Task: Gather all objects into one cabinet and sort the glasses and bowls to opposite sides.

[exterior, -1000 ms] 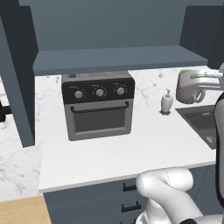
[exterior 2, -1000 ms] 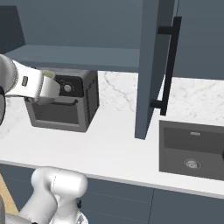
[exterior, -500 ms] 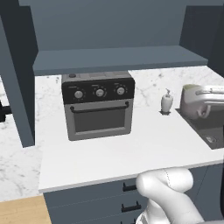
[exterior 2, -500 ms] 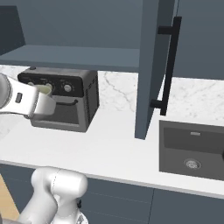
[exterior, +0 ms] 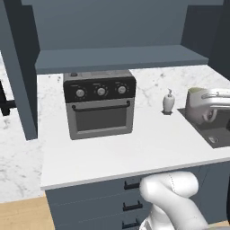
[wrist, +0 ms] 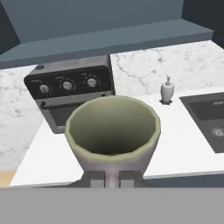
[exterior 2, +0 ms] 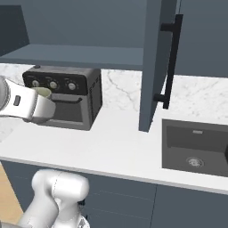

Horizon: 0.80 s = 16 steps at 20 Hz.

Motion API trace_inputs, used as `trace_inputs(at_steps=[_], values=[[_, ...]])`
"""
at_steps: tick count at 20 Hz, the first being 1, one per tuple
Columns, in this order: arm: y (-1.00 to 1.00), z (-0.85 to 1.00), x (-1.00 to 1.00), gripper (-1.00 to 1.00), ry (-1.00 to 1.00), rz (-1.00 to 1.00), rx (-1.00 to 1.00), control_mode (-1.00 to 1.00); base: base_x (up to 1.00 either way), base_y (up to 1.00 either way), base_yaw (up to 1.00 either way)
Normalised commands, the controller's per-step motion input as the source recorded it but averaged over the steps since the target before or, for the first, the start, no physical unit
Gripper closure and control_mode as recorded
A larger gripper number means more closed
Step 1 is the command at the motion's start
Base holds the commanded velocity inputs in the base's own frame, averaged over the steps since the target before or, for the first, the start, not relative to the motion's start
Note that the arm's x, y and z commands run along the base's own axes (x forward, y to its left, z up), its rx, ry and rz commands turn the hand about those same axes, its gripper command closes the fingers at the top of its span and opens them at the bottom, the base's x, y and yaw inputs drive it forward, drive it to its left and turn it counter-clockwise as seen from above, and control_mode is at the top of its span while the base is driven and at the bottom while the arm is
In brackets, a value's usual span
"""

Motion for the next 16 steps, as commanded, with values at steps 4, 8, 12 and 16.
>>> trace_inputs(at_steps=[4, 8, 12, 16], values=[[0.0, 0.0, 0.0, 1.0, 0.0, 0.0, 0.0, 1.0, -1.0, -0.02, 0.0], [0.0, 0.0, 0.0, 1.0, 0.0, 0.0, 0.0, 1.0, -0.96, -0.19, 0.0], [0.0, 0.0, 0.0, 1.0, 0.0, 0.0, 0.0, 1.0, -0.71, -0.59, -0.02], [0.0, 0.0, 0.0, 1.0, 0.0, 0.0, 0.0, 1.0, -0.51, -0.94, 0.0]])
